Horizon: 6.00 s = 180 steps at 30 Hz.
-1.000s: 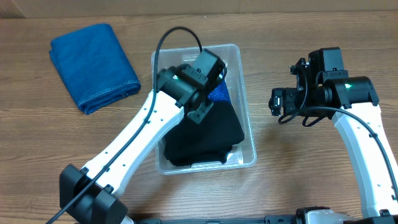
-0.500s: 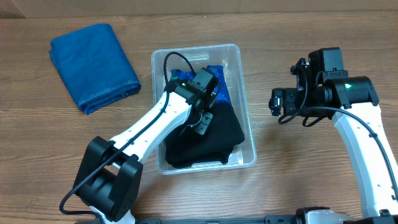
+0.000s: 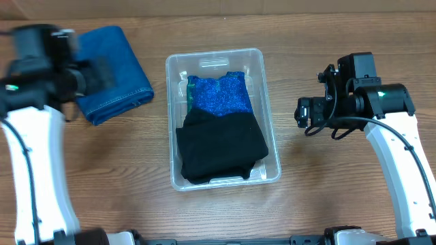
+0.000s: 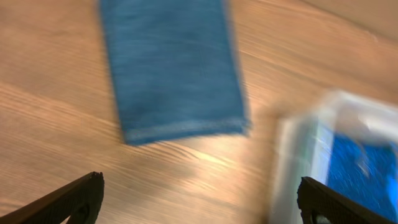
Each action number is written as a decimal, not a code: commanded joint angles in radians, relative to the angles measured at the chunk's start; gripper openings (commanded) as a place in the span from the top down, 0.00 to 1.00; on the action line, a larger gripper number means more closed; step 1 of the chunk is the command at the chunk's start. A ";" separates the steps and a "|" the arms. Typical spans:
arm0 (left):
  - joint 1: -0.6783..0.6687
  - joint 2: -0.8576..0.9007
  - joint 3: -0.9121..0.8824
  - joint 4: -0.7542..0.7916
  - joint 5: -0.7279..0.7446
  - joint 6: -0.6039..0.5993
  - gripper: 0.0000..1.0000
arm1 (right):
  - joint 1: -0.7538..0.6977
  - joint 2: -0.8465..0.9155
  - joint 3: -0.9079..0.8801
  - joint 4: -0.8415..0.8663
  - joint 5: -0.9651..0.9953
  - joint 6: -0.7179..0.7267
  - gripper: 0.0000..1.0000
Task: Pack container
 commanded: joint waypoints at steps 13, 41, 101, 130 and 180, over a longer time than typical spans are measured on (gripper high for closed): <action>0.306 0.620 -0.008 0.413 0.388 0.009 0.00 | -0.006 -0.006 0.016 -0.020 -0.005 0.004 0.00; 0.188 0.007 0.024 0.356 0.703 -0.054 0.96 | -0.006 -0.006 0.016 -0.032 -0.005 0.004 0.00; -0.770 0.103 0.013 0.236 0.227 -0.288 0.68 | -0.015 -0.006 0.016 -0.047 -0.005 0.027 0.00; -0.906 0.422 -0.045 -0.215 -0.417 -0.064 0.96 | -0.015 -0.006 0.016 -0.038 -0.005 0.026 0.00; -0.385 -1.178 -0.689 -0.176 -0.186 -0.150 0.00 | -0.036 -0.995 -0.437 0.036 0.156 0.056 0.00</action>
